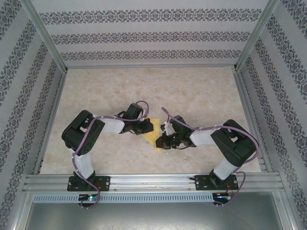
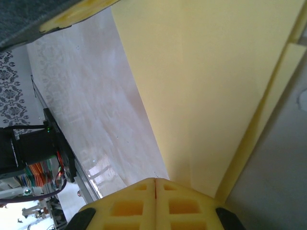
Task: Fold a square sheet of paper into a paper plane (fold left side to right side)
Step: Fourth fold the wing at the center of the table.
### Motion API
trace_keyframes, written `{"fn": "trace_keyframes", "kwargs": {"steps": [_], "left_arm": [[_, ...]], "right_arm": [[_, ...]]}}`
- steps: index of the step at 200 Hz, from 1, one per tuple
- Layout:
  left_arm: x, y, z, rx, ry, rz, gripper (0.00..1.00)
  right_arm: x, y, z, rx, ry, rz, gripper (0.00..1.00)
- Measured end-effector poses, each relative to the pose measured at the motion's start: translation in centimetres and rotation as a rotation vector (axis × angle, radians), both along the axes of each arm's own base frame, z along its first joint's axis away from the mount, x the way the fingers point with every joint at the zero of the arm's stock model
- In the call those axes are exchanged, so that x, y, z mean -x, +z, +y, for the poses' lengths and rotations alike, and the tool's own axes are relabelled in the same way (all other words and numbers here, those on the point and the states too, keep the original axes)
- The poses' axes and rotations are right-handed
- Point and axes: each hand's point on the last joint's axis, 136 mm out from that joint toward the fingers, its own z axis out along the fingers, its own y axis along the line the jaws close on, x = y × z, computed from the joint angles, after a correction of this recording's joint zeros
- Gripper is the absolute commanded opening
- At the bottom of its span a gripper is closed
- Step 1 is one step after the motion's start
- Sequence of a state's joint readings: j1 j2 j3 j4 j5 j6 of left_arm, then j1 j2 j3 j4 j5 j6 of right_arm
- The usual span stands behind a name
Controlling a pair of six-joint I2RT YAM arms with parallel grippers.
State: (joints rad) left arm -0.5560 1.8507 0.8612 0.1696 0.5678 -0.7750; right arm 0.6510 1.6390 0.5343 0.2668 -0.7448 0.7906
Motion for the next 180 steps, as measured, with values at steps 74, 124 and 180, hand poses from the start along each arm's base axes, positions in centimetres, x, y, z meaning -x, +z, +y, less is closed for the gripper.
{"fn": "trace_keyframes", "kwargs": {"steps": [74,124,180], "left_arm": [[0.00,0.00,0.00,0.000,0.000,0.000,0.02],[-0.01,0.00,0.03,0.000,0.001,0.000,0.02],[-0.01,-0.01,0.04,0.000,0.001,0.000,0.01]], "right_arm": [[0.28,-0.31,0.04,0.008,0.005,0.004,0.00],[0.28,-0.57,-0.15,0.019,-0.001,0.003,0.00],[0.55,-0.79,-0.24,0.022,0.001,0.004,0.00]]}}
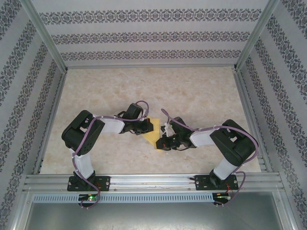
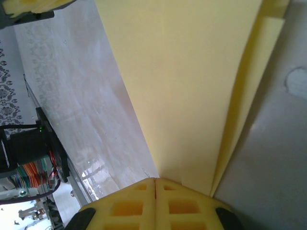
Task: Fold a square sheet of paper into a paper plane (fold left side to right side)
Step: Fourth fold the wing at the center of the table.
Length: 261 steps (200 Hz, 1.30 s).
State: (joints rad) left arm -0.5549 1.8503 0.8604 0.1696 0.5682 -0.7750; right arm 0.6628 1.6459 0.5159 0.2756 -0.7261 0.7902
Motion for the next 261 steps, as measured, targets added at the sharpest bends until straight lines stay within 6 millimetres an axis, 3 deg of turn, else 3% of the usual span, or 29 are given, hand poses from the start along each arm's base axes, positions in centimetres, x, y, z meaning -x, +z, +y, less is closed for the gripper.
{"fn": "trace_keyframes", "kwargs": {"steps": [72,100,130,160,216,261], "left_arm": [[0.0,0.0,0.0,0.000,0.000,0.000,0.02],[0.0,0.0,0.1,-0.002,0.002,-0.001,0.02],[0.0,0.0,0.1,-0.002,0.002,-0.002,0.02],[0.0,0.0,0.1,-0.002,0.002,-0.002,0.02],[0.0,0.0,0.1,-0.002,0.002,-0.002,0.01],[0.0,0.0,0.1,-0.002,0.002,-0.002,0.02]], "right_arm": [[1.7,0.1,-0.1,0.006,0.029,0.007,0.00],[2.3,1.8,-0.5,-0.003,0.037,0.000,0.00],[1.4,4.6,-0.9,-0.058,0.017,-0.045,0.00],[-0.3,5.5,-1.1,-0.068,-0.014,-0.084,0.00],[-3.1,3.3,-0.2,0.007,-0.053,-0.095,0.00],[-4.0,1.3,-0.2,0.063,-0.073,-0.080,0.00]]}}
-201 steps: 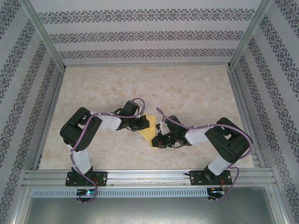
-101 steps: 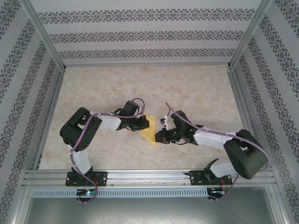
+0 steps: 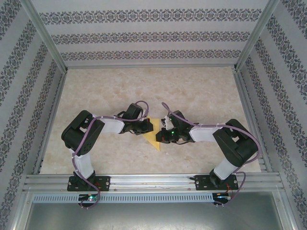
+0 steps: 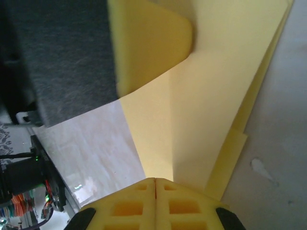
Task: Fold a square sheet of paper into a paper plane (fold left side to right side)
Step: Fourth fold the wing at the center of the table.
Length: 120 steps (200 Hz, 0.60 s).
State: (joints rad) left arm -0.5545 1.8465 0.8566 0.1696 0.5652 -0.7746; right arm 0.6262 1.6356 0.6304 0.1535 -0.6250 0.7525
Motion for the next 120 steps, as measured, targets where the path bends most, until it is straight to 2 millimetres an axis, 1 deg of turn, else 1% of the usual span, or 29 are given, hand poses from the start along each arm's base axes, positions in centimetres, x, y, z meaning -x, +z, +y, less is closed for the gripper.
{"fn": "trace_keyframes", "kwargs": {"steps": [22,70,120], "left_arm": [[0.0,0.0,0.0,0.000,0.001,0.000,0.02],[0.0,0.0,0.0,0.000,0.001,0.000,0.02],[0.0,0.1,0.0,0.000,0.000,-0.002,0.03]], "right_arm": [[0.1,-0.6,-0.1,0.021,-0.004,0.005,0.00],[0.2,-1.3,-0.2,0.046,0.009,-0.003,0.00],[0.3,-1.5,-0.3,0.050,0.011,-0.003,0.00]]}}
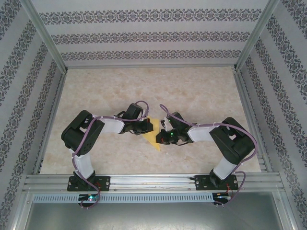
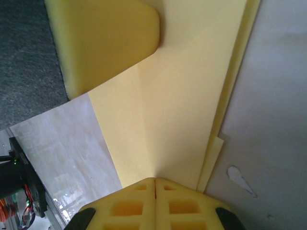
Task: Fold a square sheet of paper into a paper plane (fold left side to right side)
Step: Fourth fold the wing at the center of the table.
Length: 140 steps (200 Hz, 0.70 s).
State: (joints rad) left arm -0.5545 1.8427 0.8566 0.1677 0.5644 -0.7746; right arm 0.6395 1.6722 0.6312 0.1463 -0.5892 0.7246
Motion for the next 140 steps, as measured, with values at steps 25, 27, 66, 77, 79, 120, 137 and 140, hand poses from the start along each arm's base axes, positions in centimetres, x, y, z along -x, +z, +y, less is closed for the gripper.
{"fn": "trace_keyframes", "kwargs": {"steps": [25,27,66,77,79,120,137,140], "left_arm": [[0.1,0.3,0.3,-0.005,0.007,-0.006,0.03],[0.1,0.3,0.3,-0.004,0.007,-0.006,0.03],[-0.2,3.0,0.6,0.024,0.021,-0.064,0.02],[-0.3,3.8,0.6,0.036,0.020,-0.081,0.02],[-0.3,3.9,0.6,0.038,0.020,-0.084,0.02],[0.5,3.6,0.7,0.036,0.015,-0.071,0.02],[0.8,3.1,0.5,0.036,0.012,-0.051,0.02],[0.9,3.0,0.4,0.037,0.010,-0.049,0.02]], "right_arm": [[0.0,-0.1,0.0,0.002,0.013,-0.010,0.00],[0.0,-0.1,0.0,0.002,0.014,-0.010,0.00],[0.0,-0.2,0.1,0.009,0.039,-0.019,0.00],[0.0,-0.2,0.1,0.015,0.046,-0.018,0.00],[0.0,-0.2,0.1,0.015,0.048,-0.020,0.00],[0.0,-0.3,0.1,0.038,0.069,-0.018,0.00],[-0.1,-0.3,0.0,0.046,0.073,-0.018,0.00],[-0.1,-0.3,0.0,0.047,0.073,-0.016,0.00]]}}
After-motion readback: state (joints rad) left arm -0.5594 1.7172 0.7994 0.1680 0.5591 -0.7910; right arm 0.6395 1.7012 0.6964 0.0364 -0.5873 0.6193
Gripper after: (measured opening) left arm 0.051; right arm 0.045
